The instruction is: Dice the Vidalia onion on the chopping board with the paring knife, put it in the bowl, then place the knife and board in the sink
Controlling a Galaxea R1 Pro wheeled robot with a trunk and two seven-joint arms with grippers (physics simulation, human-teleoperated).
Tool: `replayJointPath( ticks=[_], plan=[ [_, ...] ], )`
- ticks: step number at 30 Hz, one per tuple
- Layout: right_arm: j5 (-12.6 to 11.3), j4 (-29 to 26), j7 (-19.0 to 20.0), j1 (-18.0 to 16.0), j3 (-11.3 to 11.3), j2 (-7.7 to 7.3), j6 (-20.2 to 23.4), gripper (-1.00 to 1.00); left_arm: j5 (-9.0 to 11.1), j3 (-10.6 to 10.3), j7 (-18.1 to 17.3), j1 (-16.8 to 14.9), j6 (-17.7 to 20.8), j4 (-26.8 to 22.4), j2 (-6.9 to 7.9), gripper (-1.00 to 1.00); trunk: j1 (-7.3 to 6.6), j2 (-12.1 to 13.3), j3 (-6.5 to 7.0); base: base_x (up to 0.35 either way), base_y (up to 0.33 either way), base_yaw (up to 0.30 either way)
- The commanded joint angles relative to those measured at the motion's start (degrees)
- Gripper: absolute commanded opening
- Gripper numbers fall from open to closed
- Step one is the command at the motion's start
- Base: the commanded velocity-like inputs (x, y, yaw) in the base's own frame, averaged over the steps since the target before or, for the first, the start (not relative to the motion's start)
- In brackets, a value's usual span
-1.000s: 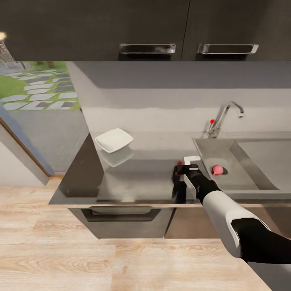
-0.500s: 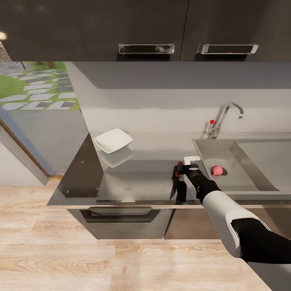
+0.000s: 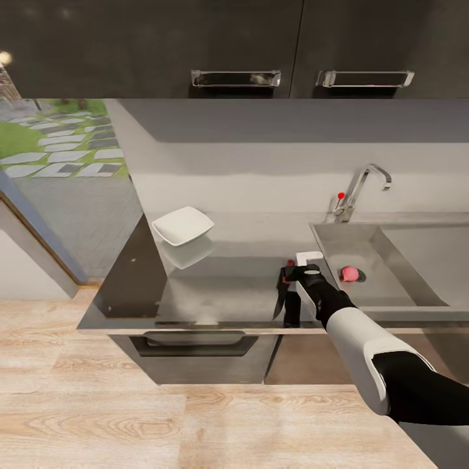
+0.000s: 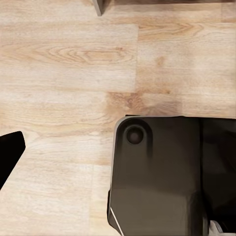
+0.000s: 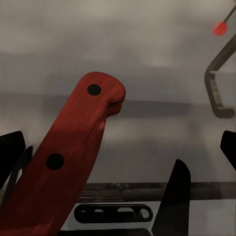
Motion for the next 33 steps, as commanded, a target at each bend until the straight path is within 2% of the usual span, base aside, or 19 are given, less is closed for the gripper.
replayJointPath(
  ticks=[1, 33],
  plan=[
    [0.2, -0.1, -0.3, 0.0, 0.4, -0.03, 0.5, 1.0, 0.1, -0.2, 0.4, 0.0, -0.1, -0.1, 0.04, 1.0, 0.03, -0.1, -0.09, -0.01, 0.0, 0.0],
    [0.2, -0.1, -0.3, 0.0, 0.4, 0.02, 0.5, 1.0, 0.1, -0.3, 0.4, 0.0, -0.1, -0.1, 0.08, 1.0, 0.03, -0.1, -0.09, -0.007, 0.0, 0.0]
  ],
)
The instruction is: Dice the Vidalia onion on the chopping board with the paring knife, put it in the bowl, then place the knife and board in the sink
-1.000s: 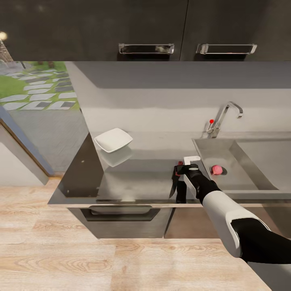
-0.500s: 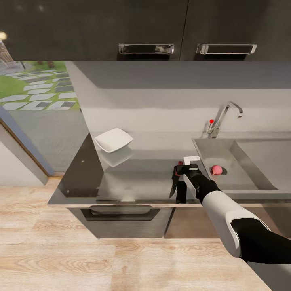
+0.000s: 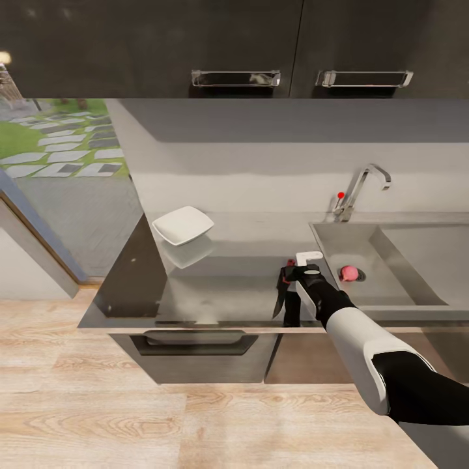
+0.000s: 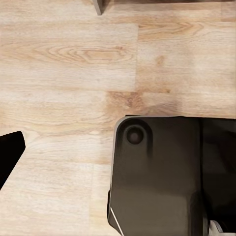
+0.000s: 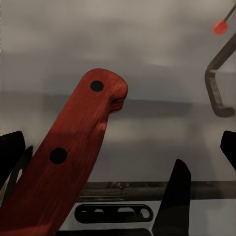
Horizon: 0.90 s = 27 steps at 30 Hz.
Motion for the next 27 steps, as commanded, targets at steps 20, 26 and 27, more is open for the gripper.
replayJointPath(
  ticks=[20, 26, 27],
  plan=[
    [0.2, -0.1, -0.3, 0.0, 0.4, -0.02, 0.5, 1.0, 0.1, -0.2, 0.4, 0.0, 0.0, -0.1, -0.04, 1.0, 0.04, -0.1, -0.09, -0.024, 0.006, 0.0],
    [0.2, -0.1, -0.3, 0.0, 0.4, -0.02, 0.5, 1.0, 0.1, -0.2, 0.5, 0.0, 0.0, -0.1, -0.05, 1.0, 0.04, -0.1, -0.09, -0.001, -0.057, 0.0],
    [0.2, -0.1, -0.3, 0.0, 0.4, -0.02, 0.5, 1.0, 0.1, -0.2, 0.5, 0.0, 0.0, -0.1, -0.05, 1.0, 0.04, -0.1, -0.09, 0.0, -0.123, 0.0]
  ],
)
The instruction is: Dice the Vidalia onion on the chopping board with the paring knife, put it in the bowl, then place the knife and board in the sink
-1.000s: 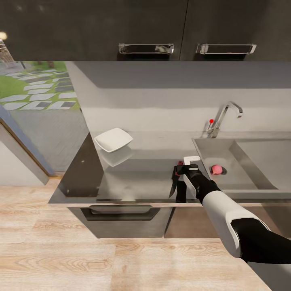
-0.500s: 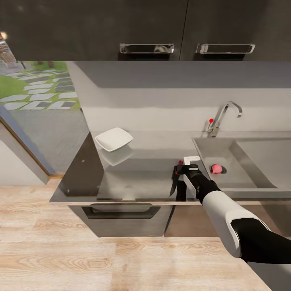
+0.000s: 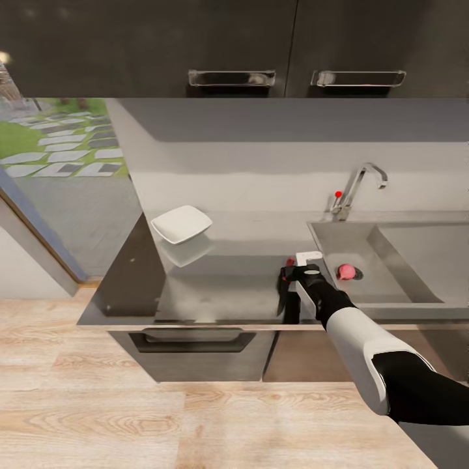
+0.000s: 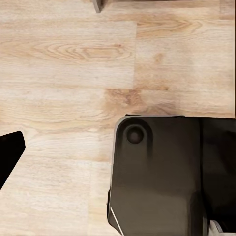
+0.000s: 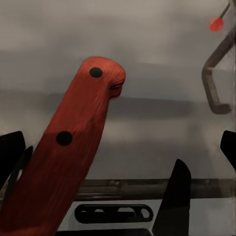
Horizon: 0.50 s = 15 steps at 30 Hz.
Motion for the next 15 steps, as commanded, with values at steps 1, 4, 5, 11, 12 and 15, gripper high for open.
replayJointPath(
  ticks=[1, 4, 5, 11, 12, 15],
  plan=[
    [0.2, -0.1, -0.3, 0.0, 0.4, -0.03, 0.5, 1.0, 0.1, -0.2, 0.4, 0.0, -0.1, -0.1, 0.03, 1.0, 0.03, -0.1, -0.09, 0.0, -0.128, 0.0],
    [0.2, -0.1, -0.3, 0.0, 0.4, -0.03, 0.5, 1.0, 0.1, -0.2, 0.4, 0.1, -0.1, -0.1, 0.03, 1.0, 0.03, -0.1, -0.09, 0.0, -0.129, 0.0],
    [0.2, -0.1, -0.3, 0.0, 0.4, -0.03, 0.5, 1.0, 0.1, -0.2, 0.4, 0.1, -0.1, -0.1, 0.03, 1.0, 0.03, -0.1, -0.09, 0.0, -0.125, 0.0],
    [0.2, -0.1, -0.3, 0.0, 0.4, -0.03, 0.5, 1.0, 0.1, -0.2, 0.4, 0.0, 0.0, 0.0, 0.03, 1.0, 0.03, -0.1, -0.09, 0.0, -0.195, 0.0],
    [0.2, -0.1, -0.3, 0.0, 0.4, -0.03, 0.5, 1.0, 0.1, -0.2, 0.4, 0.0, 0.0, 0.0, 0.03, 1.0, 0.03, -0.1, -0.09, 0.0, -0.279, 0.0],
    [0.2, -0.1, -0.3, 0.0, 0.4, -0.03, 0.5, 1.0, 0.1, -0.2, 0.4, 0.0, -0.1, -0.1, 0.03, 1.0, 0.03, -0.1, -0.09, 0.0, -0.292, 0.0]
  ],
)
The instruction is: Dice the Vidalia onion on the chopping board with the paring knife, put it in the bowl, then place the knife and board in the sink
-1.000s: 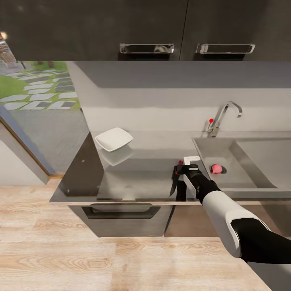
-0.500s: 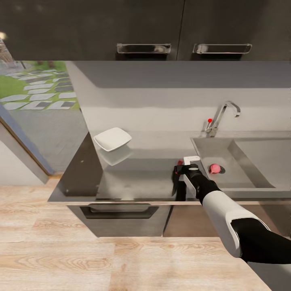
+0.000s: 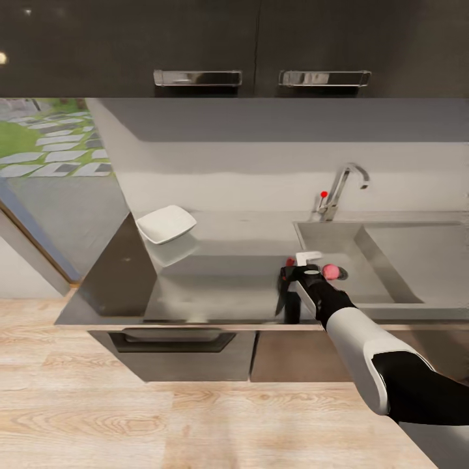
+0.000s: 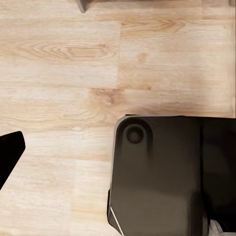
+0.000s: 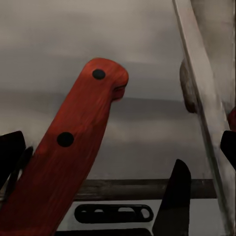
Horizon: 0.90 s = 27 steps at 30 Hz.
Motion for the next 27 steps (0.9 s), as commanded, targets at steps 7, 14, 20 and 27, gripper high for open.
replayJointPath(
  ticks=[7, 14, 20, 27],
  plan=[
    [0.2, -0.1, -0.3, 0.0, 0.4, -0.04, 0.5, 1.0, 0.1, -0.2, 0.3, 0.0, -0.1, -0.1, 0.06, 1.0, 0.03, -0.1, -0.09, 0.0, -0.121, 0.0],
    [0.2, -0.1, -0.2, 0.0, 0.4, -0.04, 0.5, 1.0, 0.1, -0.2, 0.3, 0.0, -0.1, -0.1, 0.06, 1.0, 0.03, -0.1, -0.09, 0.0, -0.011, 0.0],
    [0.2, -0.1, -0.2, 0.0, 0.4, -0.01, 0.5, 1.0, 0.1, -0.2, 0.3, 0.0, -0.2, -0.1, 0.1, 1.0, 0.03, -0.1, -0.09, 0.0, -0.001, 0.0],
    [0.2, 0.0, -0.2, 0.0, 0.4, 0.42, 0.5, 1.0, 0.1, -0.2, 0.3, 0.0, -0.2, -0.1, 0.11, 1.0, 0.03, -0.1, -0.09, 0.0, 0.0, 0.0]
  ],
)
